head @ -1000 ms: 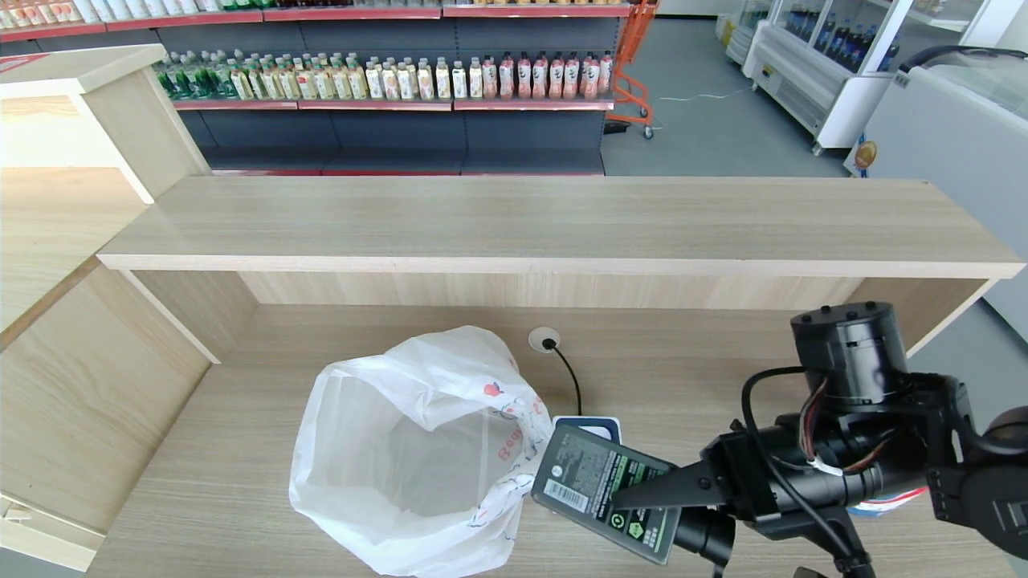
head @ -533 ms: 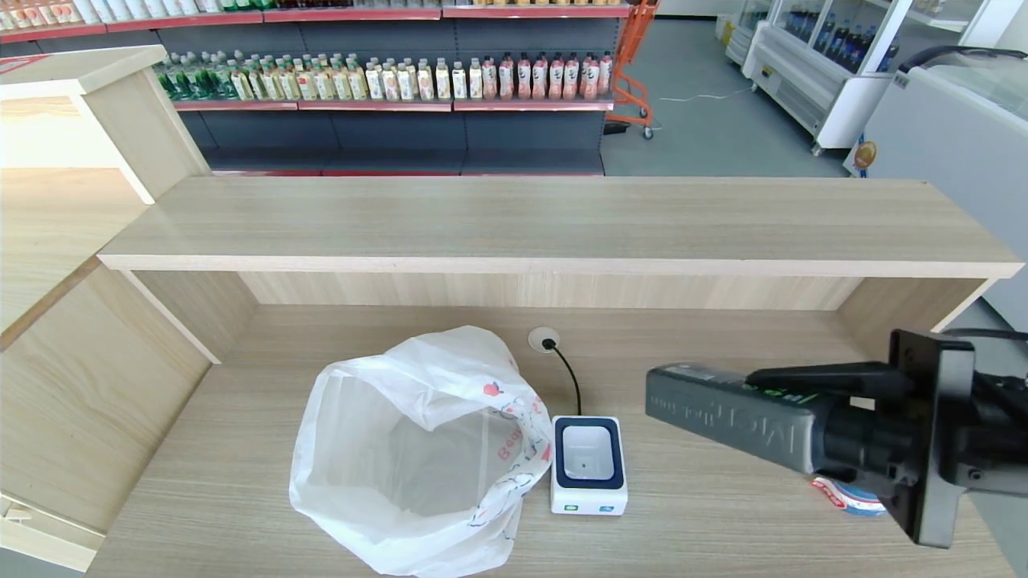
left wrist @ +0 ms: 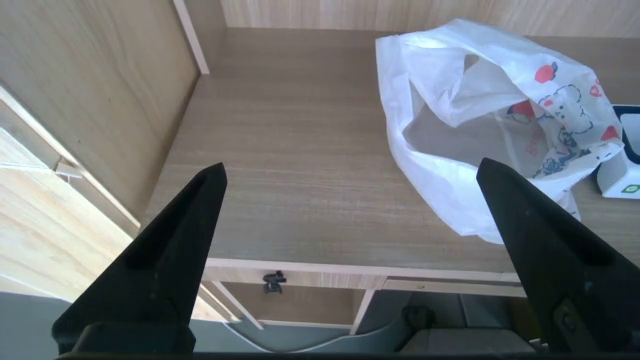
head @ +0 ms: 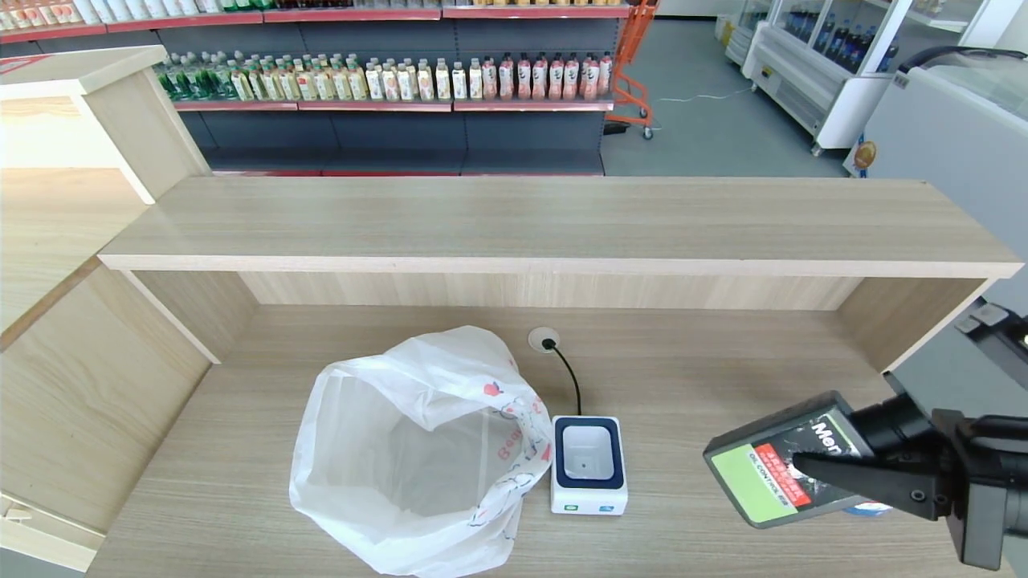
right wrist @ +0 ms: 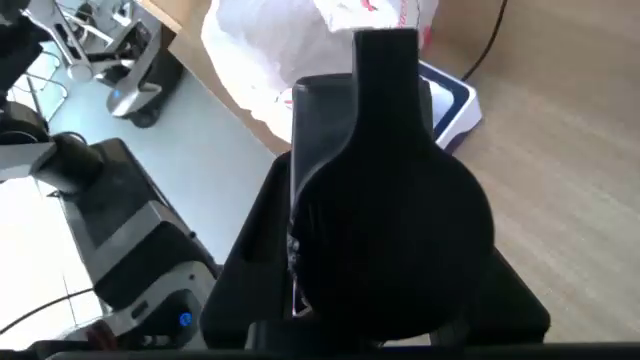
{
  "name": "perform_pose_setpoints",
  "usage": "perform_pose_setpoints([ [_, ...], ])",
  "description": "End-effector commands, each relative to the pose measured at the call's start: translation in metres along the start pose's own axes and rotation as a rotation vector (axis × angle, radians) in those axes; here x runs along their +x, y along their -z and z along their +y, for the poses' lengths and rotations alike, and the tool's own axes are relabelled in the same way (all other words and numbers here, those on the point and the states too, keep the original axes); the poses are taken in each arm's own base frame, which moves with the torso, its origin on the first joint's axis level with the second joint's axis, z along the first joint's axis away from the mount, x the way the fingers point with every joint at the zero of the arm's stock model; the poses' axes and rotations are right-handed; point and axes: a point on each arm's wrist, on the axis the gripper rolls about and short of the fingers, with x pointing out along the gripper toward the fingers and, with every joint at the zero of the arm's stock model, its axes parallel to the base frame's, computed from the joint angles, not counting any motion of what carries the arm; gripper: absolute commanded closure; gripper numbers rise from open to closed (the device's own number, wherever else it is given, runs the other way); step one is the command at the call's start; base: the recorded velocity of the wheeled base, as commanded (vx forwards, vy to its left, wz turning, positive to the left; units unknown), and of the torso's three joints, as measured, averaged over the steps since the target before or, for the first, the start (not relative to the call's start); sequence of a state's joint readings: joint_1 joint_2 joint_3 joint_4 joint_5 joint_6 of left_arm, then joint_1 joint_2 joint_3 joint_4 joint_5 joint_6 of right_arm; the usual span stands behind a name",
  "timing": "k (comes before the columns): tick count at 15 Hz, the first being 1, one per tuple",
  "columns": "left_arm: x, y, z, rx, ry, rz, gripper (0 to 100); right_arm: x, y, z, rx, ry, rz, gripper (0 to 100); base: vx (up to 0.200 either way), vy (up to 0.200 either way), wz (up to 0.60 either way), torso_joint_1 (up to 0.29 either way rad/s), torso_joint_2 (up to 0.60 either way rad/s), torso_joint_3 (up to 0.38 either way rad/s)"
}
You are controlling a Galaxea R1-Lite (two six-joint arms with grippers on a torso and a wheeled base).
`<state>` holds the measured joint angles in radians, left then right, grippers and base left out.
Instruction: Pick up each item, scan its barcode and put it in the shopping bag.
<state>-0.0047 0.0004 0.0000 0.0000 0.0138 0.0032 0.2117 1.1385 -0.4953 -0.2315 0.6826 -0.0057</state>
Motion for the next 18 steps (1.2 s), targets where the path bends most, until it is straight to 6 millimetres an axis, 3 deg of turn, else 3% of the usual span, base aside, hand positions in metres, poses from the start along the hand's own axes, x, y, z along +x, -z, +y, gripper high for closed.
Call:
perform_pose_setpoints([
  [1,0.000,0.000,0.000,0.000,-0.002,0.000,0,0.021,0.009,-0.018,0.137,0.011,0.095,100,0.000,0.000,0.00,0.000,0.00,0.000],
  [6,0.000,0.000,0.000,0.000,0.000,0.000,0,0.074,0.018,-0.054,0.191,-0.010,0.180,100,0.000,0.000,0.00,0.000,0.00,0.000],
  [11,0.000,0.000,0.000,0.000,0.000,0.000,0,0.125,0.024,-0.076,0.198,-0.053,0.236,100,0.000,0.000,0.00,0.000,0.00,0.000],
  [18,0.000,0.000,0.000,0.000,-0.002,0.000,0,0.166,0.031,-0.086,0.169,-0.038,0.269,100,0.000,0.000,0.00,0.000,0.00,0.000],
])
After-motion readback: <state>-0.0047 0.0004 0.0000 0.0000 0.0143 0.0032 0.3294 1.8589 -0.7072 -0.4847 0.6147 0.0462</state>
